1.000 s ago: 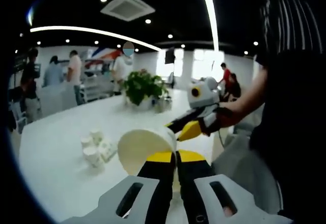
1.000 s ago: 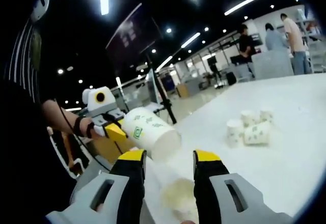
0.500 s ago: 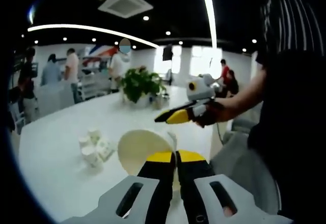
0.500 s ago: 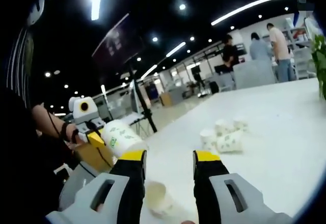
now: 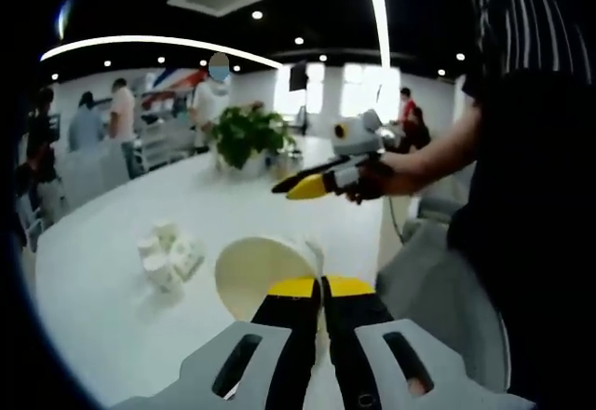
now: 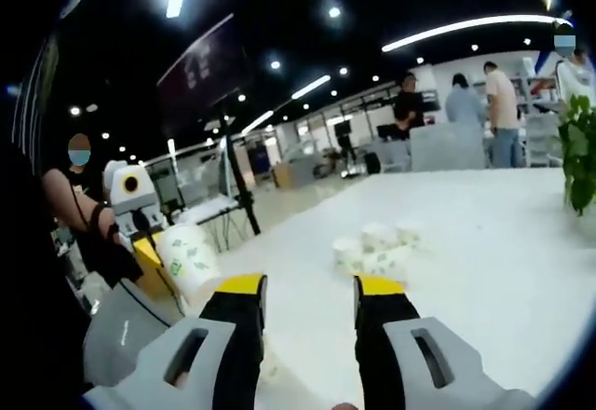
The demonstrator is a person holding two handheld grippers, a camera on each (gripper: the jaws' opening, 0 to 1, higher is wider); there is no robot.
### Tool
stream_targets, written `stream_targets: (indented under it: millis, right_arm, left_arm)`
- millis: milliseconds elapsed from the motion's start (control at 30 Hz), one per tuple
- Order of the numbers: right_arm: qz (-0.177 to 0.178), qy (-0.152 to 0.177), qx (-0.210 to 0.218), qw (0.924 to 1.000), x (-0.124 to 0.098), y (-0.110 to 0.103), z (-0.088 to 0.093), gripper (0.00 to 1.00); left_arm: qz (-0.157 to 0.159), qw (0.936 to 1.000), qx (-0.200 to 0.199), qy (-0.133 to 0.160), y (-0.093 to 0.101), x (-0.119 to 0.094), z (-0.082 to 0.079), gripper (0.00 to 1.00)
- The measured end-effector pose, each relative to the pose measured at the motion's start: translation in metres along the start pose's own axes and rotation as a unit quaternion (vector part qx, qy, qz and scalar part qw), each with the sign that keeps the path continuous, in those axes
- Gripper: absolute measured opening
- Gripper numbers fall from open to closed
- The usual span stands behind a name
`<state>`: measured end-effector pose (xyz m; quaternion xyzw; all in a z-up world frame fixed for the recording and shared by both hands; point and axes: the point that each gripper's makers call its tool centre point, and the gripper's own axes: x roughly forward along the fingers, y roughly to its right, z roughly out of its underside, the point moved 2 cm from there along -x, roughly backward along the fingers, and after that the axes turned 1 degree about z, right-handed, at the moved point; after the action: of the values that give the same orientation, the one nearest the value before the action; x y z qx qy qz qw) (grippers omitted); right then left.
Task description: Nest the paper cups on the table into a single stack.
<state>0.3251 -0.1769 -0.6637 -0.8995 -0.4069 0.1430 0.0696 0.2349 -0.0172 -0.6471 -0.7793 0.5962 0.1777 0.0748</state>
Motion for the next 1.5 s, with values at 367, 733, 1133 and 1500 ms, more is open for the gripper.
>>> stream_targets:
  millis: [367, 733, 1133, 1500]
  right_arm:
    - [0.013, -0.005, 0.006, 0.9999, 0.0, 0.007, 0.005, 0.51]
    - [0.028, -0.004, 0.013, 0.9995, -0.002, 0.015, 0.01, 0.62]
    - [0.062, 0.002, 0.013, 0.998, -0.007, 0.031, 0.014, 0.84]
    - [0.059, 0.002, 0.028, 0.9979, -0.009, 0.034, 0.018, 0.87]
  left_arm:
    - [-0.004, 0.9988, 0.021, -0.044, -0.002, -0.004, 0.006, 0.0]
    - [0.024, 0.9892, 0.081, -0.12, 0.006, 0.003, 0.015, 0.0]
    - [0.04, 0.9693, 0.148, -0.192, 0.006, 0.02, 0.02, 0.0]
    - [0.063, 0.9348, 0.223, -0.269, 0.002, 0.029, 0.023, 0.0]
